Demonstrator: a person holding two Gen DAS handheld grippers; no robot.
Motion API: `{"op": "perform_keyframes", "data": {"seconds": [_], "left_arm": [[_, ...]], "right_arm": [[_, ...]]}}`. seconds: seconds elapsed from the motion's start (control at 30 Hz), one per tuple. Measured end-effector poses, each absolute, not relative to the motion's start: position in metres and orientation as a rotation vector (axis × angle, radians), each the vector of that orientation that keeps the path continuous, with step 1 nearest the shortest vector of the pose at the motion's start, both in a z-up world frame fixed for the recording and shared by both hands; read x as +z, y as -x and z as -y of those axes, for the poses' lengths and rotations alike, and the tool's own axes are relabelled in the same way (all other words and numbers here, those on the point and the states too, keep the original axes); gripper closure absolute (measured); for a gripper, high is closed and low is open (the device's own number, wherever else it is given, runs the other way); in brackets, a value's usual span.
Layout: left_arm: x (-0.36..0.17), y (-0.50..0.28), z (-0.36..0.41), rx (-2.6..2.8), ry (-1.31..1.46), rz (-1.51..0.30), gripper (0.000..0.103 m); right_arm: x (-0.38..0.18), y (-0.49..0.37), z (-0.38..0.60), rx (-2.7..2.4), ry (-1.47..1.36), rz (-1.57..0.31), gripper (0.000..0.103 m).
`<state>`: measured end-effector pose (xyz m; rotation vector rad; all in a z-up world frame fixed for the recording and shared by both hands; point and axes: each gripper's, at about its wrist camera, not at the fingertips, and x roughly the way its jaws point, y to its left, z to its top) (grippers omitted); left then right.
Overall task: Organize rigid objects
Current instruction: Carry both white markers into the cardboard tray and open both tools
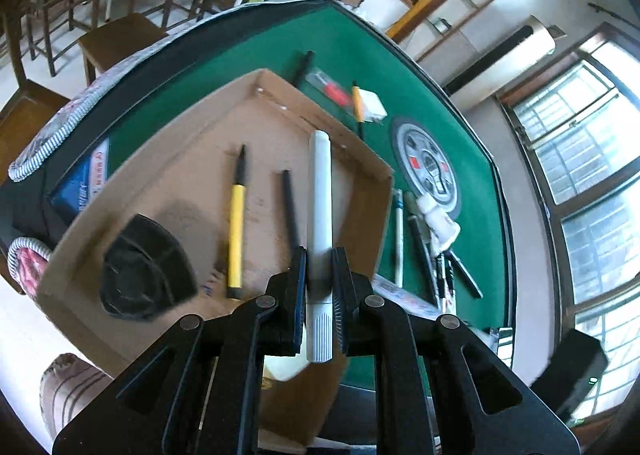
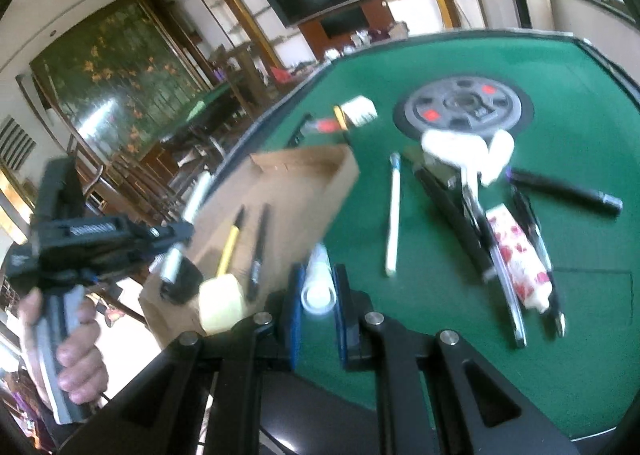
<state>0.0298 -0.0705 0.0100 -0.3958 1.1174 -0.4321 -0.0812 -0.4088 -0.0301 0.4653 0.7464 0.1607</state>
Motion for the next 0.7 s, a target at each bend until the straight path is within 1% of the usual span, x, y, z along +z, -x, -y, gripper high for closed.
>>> {"op": "perform_keyframes", "data": {"seconds": [0.43,0.53,0.7], "left_arm": [[-0.003,-0.06,0.051,-0.397,0.394,-1.14,0.091],[-0.012,-0.075,0.047,-0.368,0.395,-1.156,0.091],[-0.029,-0.089,0.042,-0.317,0.38,-1.198,0.091]], "right_arm": [[0.013,0.06,0.389,0.125,-0.404,-0.576,0.091],[0.008,0.034,0.368,0.131,-0.347,-0.578,0.091],[-0.016,-0.004,0.355,0.133,-0.346,-0.614,0.091]]}}
